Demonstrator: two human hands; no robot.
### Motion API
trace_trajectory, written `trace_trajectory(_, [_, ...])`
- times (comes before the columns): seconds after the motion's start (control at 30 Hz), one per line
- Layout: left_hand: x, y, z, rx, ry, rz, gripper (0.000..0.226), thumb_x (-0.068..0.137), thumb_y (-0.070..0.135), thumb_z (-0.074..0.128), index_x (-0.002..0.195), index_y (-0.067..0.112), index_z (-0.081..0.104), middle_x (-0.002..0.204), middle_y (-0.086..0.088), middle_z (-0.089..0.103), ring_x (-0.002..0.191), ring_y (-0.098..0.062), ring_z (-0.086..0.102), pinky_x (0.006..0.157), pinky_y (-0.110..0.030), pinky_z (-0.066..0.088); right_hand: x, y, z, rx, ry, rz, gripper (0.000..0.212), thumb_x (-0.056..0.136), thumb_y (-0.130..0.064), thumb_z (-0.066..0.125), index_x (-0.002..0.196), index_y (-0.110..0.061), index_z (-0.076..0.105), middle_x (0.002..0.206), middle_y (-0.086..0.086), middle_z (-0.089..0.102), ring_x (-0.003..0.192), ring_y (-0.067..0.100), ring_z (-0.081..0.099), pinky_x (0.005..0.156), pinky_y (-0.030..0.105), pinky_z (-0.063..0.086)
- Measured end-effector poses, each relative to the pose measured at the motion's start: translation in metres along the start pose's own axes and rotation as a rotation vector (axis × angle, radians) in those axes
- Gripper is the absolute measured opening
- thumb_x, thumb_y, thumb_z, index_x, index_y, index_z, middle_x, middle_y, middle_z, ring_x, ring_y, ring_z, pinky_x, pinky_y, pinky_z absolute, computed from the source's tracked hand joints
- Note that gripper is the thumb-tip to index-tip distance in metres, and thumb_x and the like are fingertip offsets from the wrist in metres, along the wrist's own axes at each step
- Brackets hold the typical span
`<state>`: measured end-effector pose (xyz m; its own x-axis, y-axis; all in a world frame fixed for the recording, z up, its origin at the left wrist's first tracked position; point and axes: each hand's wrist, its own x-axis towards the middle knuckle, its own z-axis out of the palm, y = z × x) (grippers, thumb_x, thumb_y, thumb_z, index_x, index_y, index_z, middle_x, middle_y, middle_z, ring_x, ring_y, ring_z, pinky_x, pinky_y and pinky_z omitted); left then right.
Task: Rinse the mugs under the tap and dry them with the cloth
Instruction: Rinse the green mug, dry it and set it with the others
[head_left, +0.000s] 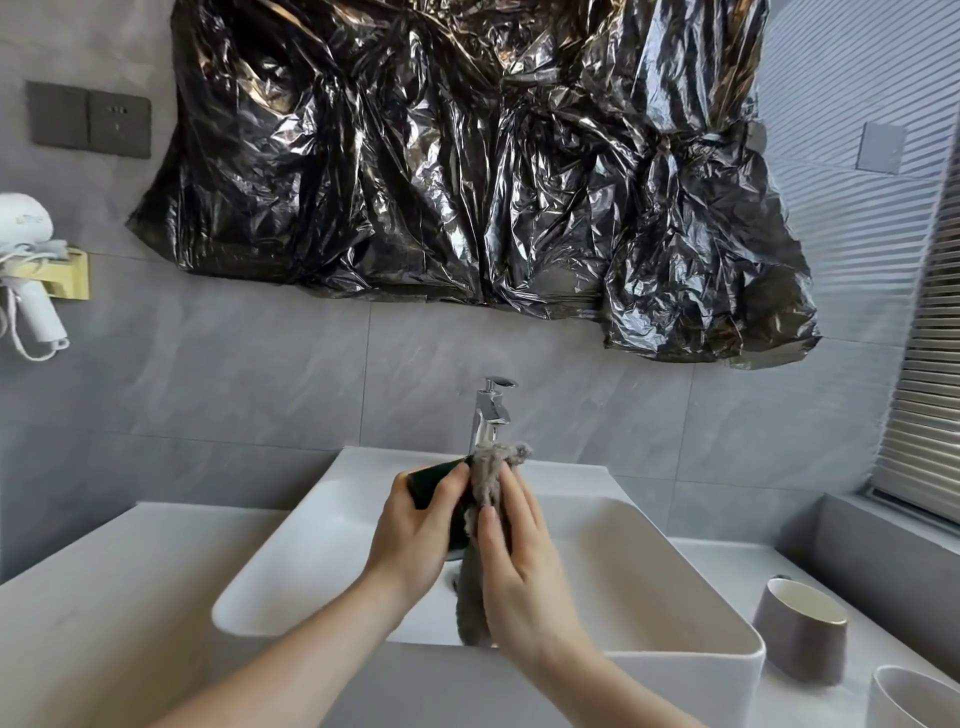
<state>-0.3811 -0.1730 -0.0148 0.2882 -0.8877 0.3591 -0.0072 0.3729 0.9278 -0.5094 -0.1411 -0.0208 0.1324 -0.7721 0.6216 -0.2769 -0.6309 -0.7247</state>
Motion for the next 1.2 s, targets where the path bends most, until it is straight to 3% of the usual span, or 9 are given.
trace_trajectory(0.1, [-0.002, 0.001, 0.001, -0.005, -0.026, 0.004, 0.068, 0.064, 0.078, 0.066, 0.108, 0.025, 0.066, 0.096, 0.011, 0.077, 0.09, -0.004, 0.073, 0.087, -0.035, 0.059, 0.012, 0.001, -0.011, 0.106, 0.031, 0.13, 0.029, 0.113, -0.033, 0.036, 0.123, -0.047, 0.06, 0.115, -0.006, 0.074, 0.11, 0.017, 0.071, 0.099, 0.045, 0.056])
trace_trajectory(0.2, [-0.005, 0.0, 0.005, -0.009, -0.063, 0.015, 0.067, 0.063, 0.076, 0.068, 0.108, 0.026, 0.065, 0.096, 0.012, 0.076, 0.089, -0.003, 0.073, 0.083, -0.031, 0.06, 0.012, 0.003, -0.017, 0.163, 0.036, 0.195, 0.031, 0.113, -0.028, 0.039, 0.105, -0.04, 0.066, 0.101, -0.001, 0.075, 0.091, 0.005, 0.072, 0.075, 0.021, 0.058])
trace_trajectory(0.4, [0.001, -0.003, 0.006, 0.083, 0.02, 0.002, 0.061, 0.075, 0.072, 0.067, 0.109, 0.022, 0.066, 0.099, 0.009, 0.077, 0.096, -0.007, 0.073, 0.087, -0.032, 0.059, -0.004, 0.011, -0.007, -0.054, 0.084, 0.003, 0.034, 0.102, -0.013, 0.059, 0.128, -0.035, 0.059, 0.124, -0.014, 0.066, 0.106, -0.005, 0.064, 0.076, 0.003, 0.046])
trace_trajectory(0.53, [0.0, 0.0, 0.003, 0.071, 0.005, -0.032, 0.042, 0.092, 0.058, 0.063, 0.113, 0.021, 0.061, 0.107, 0.005, 0.073, 0.1, -0.01, 0.071, 0.09, -0.038, 0.058, -0.001, 0.007, 0.0, -0.04, 0.069, 0.039, 0.034, 0.102, -0.016, 0.056, 0.119, -0.046, 0.055, 0.105, -0.008, 0.071, 0.089, 0.013, 0.072, 0.073, 0.032, 0.06])
trace_trajectory(0.67, [-0.005, 0.004, 0.004, -0.07, -0.204, -0.042, 0.028, 0.102, 0.045, 0.058, 0.119, 0.023, 0.063, 0.114, -0.002, 0.075, 0.101, -0.009, 0.072, 0.077, -0.019, 0.055, 0.014, 0.012, -0.014, 0.202, 0.138, 0.242, 0.023, 0.109, -0.023, 0.047, 0.116, -0.039, 0.061, 0.103, -0.006, 0.075, 0.101, 0.016, 0.071, 0.091, 0.035, 0.058])
trace_trajectory(0.8, [-0.01, 0.005, 0.006, -0.132, -0.351, 0.006, 0.042, 0.091, 0.048, 0.063, 0.119, 0.017, 0.067, 0.113, -0.008, 0.074, 0.104, -0.02, 0.072, 0.074, -0.021, 0.057, 0.014, 0.016, -0.026, 0.486, 0.125, 0.412, 0.03, 0.113, -0.028, 0.038, 0.112, -0.024, 0.068, 0.089, 0.01, 0.076, 0.082, 0.023, 0.077, 0.066, 0.038, 0.065])
trace_trajectory(0.87, [-0.01, 0.005, 0.005, -0.121, -0.334, 0.027, 0.044, 0.086, 0.054, 0.066, 0.115, 0.02, 0.068, 0.109, -0.003, 0.076, 0.099, -0.014, 0.073, 0.072, -0.02, 0.057, 0.016, 0.017, -0.025, 0.496, 0.144, 0.414, 0.031, 0.113, -0.027, 0.039, 0.109, -0.025, 0.069, 0.105, 0.017, 0.074, 0.098, 0.032, 0.075, 0.08, 0.044, 0.066])
trace_trajectory(1.1, [-0.009, 0.003, 0.005, 0.009, -0.189, 0.066, 0.071, 0.07, 0.079, 0.058, 0.107, 0.018, 0.063, 0.096, 0.005, 0.075, 0.085, -0.004, 0.071, 0.069, -0.017, 0.055, 0.014, 0.017, -0.017, 0.334, 0.116, 0.245, 0.026, 0.113, -0.026, 0.039, 0.098, -0.025, 0.061, 0.087, 0.016, 0.064, 0.077, 0.016, 0.061, 0.077, 0.038, 0.058])
trace_trajectory(1.2, [-0.01, 0.005, 0.005, 0.05, -0.128, 0.079, 0.064, 0.081, 0.077, 0.063, 0.107, 0.019, 0.061, 0.097, 0.002, 0.073, 0.081, 0.002, 0.069, 0.066, -0.01, 0.05, 0.009, 0.014, -0.014, 0.209, 0.128, 0.159, 0.024, 0.11, -0.023, 0.045, 0.095, -0.037, 0.058, 0.074, -0.003, 0.065, 0.067, 0.011, 0.058, 0.063, 0.017, 0.05])
